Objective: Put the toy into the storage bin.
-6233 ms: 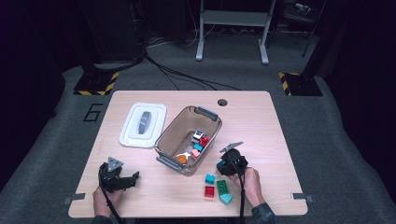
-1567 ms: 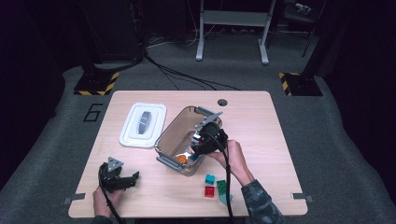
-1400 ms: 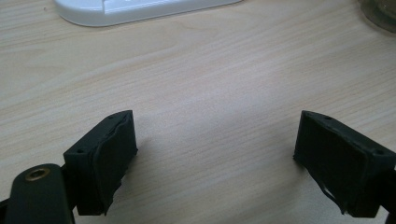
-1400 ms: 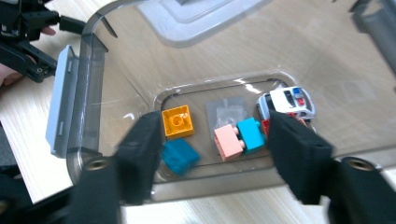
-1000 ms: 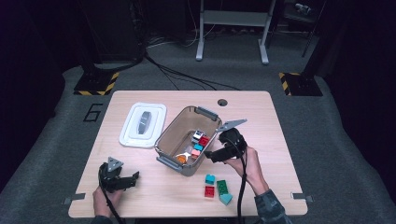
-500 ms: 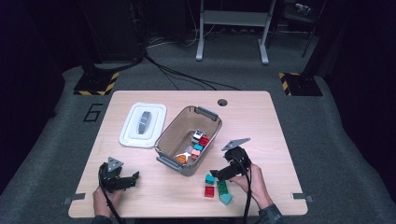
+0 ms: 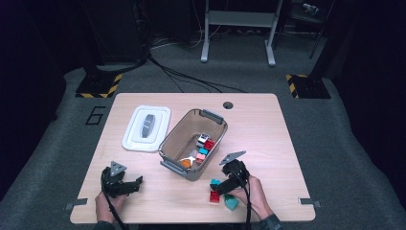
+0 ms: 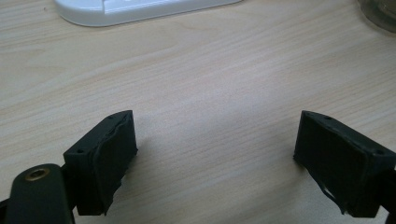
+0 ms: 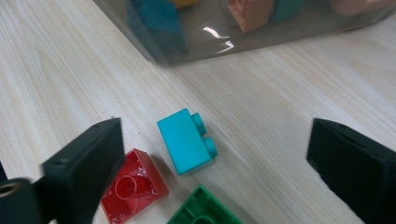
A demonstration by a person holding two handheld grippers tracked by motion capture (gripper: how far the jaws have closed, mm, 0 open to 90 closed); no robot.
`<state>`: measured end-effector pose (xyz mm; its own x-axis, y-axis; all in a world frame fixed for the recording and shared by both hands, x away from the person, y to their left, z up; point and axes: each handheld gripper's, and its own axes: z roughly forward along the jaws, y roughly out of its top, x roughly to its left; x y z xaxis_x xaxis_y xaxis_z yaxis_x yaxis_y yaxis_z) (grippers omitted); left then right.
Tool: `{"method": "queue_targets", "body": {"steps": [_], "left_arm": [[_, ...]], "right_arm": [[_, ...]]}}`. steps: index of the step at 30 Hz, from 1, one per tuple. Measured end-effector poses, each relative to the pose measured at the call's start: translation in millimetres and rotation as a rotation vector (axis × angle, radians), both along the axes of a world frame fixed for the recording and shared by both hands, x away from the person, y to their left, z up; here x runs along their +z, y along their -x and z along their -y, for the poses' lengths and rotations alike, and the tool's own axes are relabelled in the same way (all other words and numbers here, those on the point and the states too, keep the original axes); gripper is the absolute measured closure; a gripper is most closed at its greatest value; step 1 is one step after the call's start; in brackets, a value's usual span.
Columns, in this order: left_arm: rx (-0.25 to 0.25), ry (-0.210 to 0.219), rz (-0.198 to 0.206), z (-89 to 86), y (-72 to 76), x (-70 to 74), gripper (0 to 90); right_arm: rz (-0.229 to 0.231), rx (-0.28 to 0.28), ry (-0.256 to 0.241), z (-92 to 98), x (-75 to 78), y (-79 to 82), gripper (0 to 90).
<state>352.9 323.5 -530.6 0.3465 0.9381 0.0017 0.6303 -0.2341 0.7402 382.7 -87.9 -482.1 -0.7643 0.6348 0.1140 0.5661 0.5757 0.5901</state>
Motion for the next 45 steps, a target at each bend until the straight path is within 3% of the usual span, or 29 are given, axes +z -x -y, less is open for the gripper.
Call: {"method": "queue_targets", "body": {"steps": [4, 8, 17, 31, 45], "left_arm": [[0.0, 0.0, 0.0, 0.0, 0.0, 0.0, 12.6], [0.001, 0.001, -0.001, 0.0, 0.0, 0.0, 12.7], [0.001, 0.001, 0.0, 0.1, 0.0, -0.1, 12.7], [0.0, 0.0, -0.001, 0.0, 0.0, 0.0, 12.6], [0.001, 0.0, 0.0, 0.1, 0.0, 0.0, 12.6]], "right_arm": [[0.006, 0.036, 0.001, -4.9, -0.3, 1.5, 29.7], [-0.007, 0.051, 0.026, -10.1, -1.3, 3.8, 43.4], [-0.012, 0.049, 0.064, -8.6, -3.1, 4.1, 60.0], [0.006, 0.051, 0.099, -12.0, -7.4, 1.5, 67.5], [0.033, -0.021, 0.028, 4.9, 1.5, -5.5, 67.8]]}}
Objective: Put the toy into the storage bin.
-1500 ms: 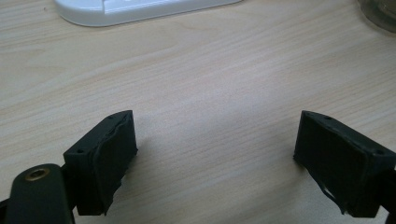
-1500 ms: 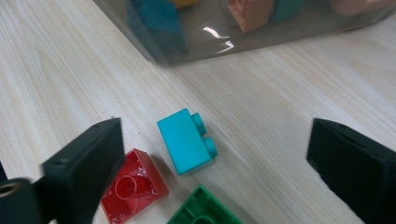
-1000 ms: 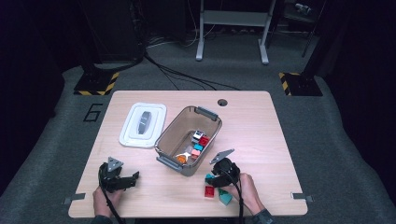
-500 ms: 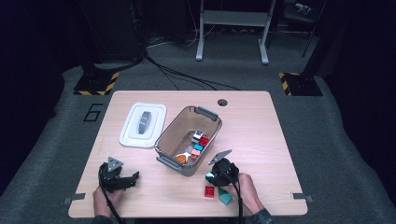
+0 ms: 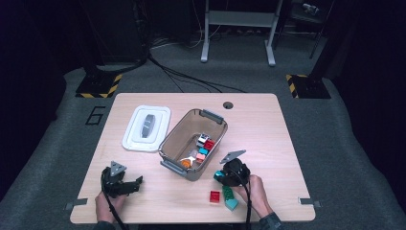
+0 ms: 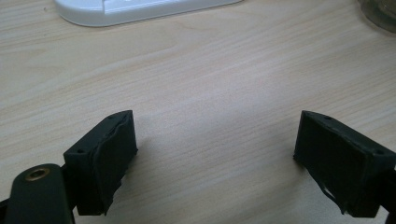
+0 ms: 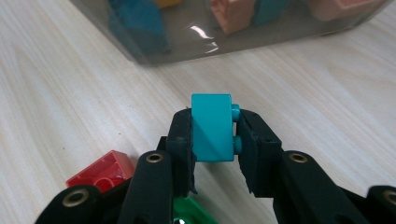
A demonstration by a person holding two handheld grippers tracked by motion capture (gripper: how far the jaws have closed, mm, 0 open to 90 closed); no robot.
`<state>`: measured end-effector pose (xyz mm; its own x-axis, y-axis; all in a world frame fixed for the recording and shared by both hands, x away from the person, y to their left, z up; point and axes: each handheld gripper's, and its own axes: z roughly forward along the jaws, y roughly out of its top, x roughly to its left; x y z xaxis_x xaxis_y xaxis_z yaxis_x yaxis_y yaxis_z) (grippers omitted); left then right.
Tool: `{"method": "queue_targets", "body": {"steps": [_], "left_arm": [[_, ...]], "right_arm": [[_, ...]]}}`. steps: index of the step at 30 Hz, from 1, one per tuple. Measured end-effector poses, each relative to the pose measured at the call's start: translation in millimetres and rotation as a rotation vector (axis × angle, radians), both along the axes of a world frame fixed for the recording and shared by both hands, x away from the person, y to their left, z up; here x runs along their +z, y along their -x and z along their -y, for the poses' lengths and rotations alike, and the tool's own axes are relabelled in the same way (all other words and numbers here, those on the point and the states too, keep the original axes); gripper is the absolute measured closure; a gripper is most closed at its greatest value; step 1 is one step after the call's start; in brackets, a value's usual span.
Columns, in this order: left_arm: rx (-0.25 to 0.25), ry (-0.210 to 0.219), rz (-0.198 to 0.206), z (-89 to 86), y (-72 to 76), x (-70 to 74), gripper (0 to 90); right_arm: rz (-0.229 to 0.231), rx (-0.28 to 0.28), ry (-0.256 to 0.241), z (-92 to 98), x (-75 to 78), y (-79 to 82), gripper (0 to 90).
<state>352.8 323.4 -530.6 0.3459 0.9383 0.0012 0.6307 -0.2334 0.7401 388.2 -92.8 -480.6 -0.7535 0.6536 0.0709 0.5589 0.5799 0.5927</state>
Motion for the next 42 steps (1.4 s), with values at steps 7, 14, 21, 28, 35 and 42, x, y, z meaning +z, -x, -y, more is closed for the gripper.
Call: {"method": "queue_targets", "body": {"steps": [7, 14, 21, 28, 35, 42], "left_arm": [[0.0, 0.0, 0.0, 0.0, 0.0, 0.0, 12.6], [0.0, 0.0, 0.001, 0.0, 0.0, 0.0, 12.7], [0.0, 0.0, 0.0, 0.0, 0.0, 0.0, 12.7], [0.0, 0.001, 0.0, 0.0, 0.0, 0.0, 12.7], [0.0, 0.001, 0.001, 0.0, 0.0, 0.0, 12.7], [0.0, 0.0, 0.0, -0.1, 0.0, 0.0, 12.7]], "right_arm": [[0.013, -0.026, -0.008, 8.1, 4.5, -3.8, 67.8], [0.027, -0.054, -0.011, 12.6, 10.6, -9.0, 67.8], [0.044, -0.082, -0.021, 15.1, 17.6, -15.2, 67.9], [0.063, -0.114, -0.04, 22.6, 26.9, -21.9, 67.9], [0.09, -0.125, -0.054, 25.6, 40.1, -27.6, 67.9], [0.107, -0.13, -0.055, 27.8, 50.6, -32.8, 67.9]]}}
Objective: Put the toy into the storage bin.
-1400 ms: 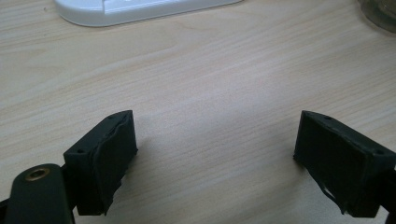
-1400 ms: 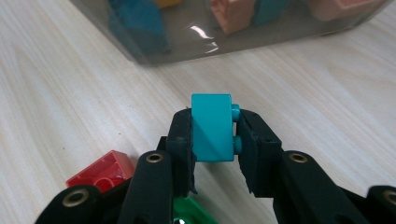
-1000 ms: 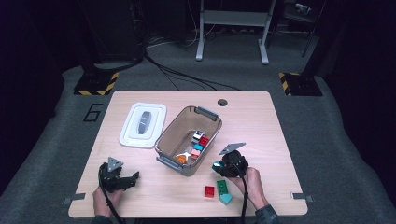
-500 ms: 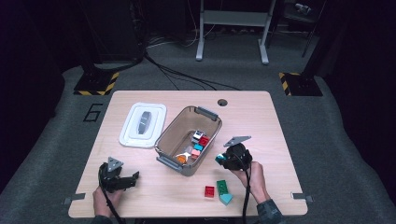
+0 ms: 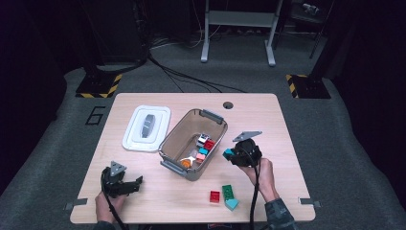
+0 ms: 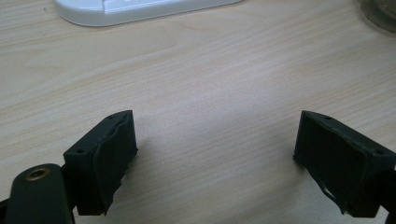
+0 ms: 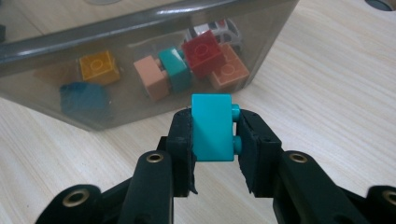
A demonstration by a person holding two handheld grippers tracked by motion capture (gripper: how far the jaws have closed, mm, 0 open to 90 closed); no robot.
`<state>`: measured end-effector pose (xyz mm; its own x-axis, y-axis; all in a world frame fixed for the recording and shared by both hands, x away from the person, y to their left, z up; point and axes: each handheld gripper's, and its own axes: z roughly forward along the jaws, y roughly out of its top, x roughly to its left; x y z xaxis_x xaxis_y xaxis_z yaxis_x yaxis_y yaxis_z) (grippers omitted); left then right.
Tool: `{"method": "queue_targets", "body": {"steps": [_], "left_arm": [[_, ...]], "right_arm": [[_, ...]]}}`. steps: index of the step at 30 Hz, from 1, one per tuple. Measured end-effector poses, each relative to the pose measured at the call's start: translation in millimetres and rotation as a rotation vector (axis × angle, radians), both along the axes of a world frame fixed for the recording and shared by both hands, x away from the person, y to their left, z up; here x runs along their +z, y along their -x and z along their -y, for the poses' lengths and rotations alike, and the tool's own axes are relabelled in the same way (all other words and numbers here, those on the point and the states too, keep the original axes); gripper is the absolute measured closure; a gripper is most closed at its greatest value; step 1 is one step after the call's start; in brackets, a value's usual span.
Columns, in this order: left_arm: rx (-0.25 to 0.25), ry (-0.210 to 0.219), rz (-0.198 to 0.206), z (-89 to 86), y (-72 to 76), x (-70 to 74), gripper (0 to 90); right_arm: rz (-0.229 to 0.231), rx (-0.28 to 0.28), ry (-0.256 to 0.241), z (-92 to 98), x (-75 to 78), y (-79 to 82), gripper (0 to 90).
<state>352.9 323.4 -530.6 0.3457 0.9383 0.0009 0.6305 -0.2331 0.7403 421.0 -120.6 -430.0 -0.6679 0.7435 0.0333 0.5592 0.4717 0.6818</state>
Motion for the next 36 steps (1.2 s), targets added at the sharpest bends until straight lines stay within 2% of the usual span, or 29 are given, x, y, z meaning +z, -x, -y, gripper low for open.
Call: {"method": "queue_targets", "body": {"steps": [5, 18, 20, 23, 33, 36], "left_arm": [[0.0, 0.001, 0.0, 0.0, 0.0, 0.0, 12.7], [0.0, -0.001, 0.0, 0.0, 0.1, 0.0, 12.7], [0.0, 0.0, 0.0, 0.1, 0.1, 0.0, 12.7], [0.0, -0.001, 0.0, 0.0, 0.0, 0.0, 12.6], [0.0, 0.0, 0.0, 0.0, 0.0, 0.0, 12.7], [0.0, 0.0, 0.0, 0.0, 0.0, 0.0, 12.7]], "right_arm": [[0.011, -0.025, -0.017, 2.2, 6.9, -2.9, 67.9], [0.061, -0.026, -0.021, 9.0, 30.9, -7.3, 67.9], [0.056, -0.044, -0.034, 7.0, 36.0, -7.7, 67.9], [0.079, -0.028, -0.031, 5.8, 43.1, -10.1, 67.9], [0.106, -0.012, -0.04, -9.8, 65.7, -14.4, 67.9], [0.12, 0.017, -0.037, -16.2, 71.4, -15.8, 67.9]]}}
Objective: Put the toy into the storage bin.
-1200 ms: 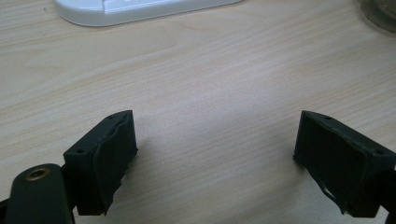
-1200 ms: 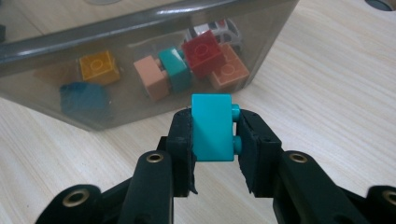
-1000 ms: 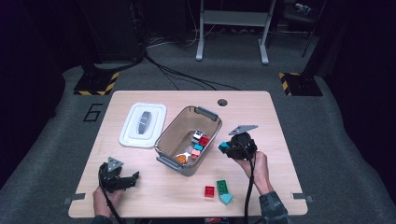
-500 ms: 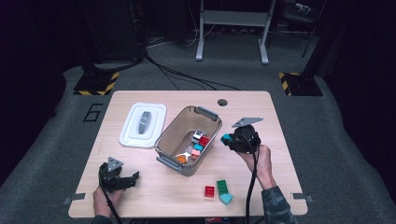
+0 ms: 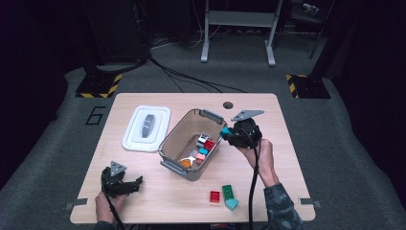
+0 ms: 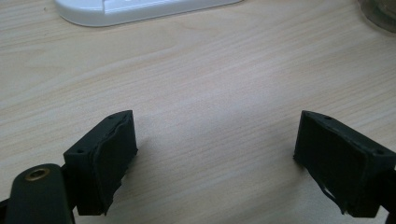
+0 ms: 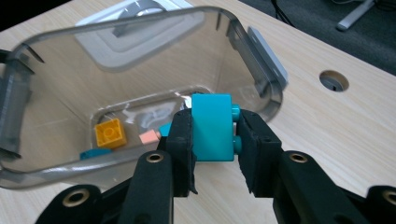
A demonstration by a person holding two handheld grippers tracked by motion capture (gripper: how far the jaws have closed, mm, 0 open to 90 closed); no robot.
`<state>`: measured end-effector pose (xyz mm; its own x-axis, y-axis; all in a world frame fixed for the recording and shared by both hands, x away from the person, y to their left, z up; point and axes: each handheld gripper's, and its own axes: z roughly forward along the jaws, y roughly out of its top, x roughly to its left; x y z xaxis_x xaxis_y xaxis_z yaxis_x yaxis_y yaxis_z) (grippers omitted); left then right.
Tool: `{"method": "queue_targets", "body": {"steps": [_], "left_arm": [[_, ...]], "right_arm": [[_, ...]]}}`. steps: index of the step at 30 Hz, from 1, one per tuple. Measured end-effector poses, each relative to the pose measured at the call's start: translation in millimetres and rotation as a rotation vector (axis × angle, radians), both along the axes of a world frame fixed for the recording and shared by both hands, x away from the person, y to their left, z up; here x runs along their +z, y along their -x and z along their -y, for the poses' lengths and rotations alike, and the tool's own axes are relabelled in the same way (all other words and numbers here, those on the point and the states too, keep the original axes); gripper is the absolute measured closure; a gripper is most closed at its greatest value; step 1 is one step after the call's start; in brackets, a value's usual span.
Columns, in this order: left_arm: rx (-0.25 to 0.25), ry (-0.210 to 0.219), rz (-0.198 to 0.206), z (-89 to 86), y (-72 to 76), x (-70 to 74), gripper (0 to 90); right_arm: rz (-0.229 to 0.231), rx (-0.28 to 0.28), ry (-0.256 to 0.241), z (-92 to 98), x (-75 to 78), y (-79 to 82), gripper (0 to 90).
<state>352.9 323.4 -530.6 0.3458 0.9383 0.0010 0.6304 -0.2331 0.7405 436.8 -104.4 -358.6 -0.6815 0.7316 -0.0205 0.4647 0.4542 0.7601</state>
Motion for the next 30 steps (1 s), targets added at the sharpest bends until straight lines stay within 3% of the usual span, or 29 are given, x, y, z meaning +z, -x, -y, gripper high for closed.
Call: {"method": "queue_targets", "body": {"steps": [7, 17, 30], "left_arm": [[0.0, 0.0, 0.0, 0.0, 0.0, 0.0, 12.6], [0.0, 0.0, 0.0, 0.0, 0.0, 0.0, 12.7], [0.0, -0.001, 0.0, 0.0, 0.0, 0.0, 12.6]], "right_arm": [[-0.012, 0.064, -0.002, -21.0, 5.1, 0.0, 67.8], [-0.068, 0.15, 0.038, -46.1, -8.3, 3.6, 67.6], [-0.123, 0.178, 0.08, -55.2, -19.0, 5.5, 66.8]]}}
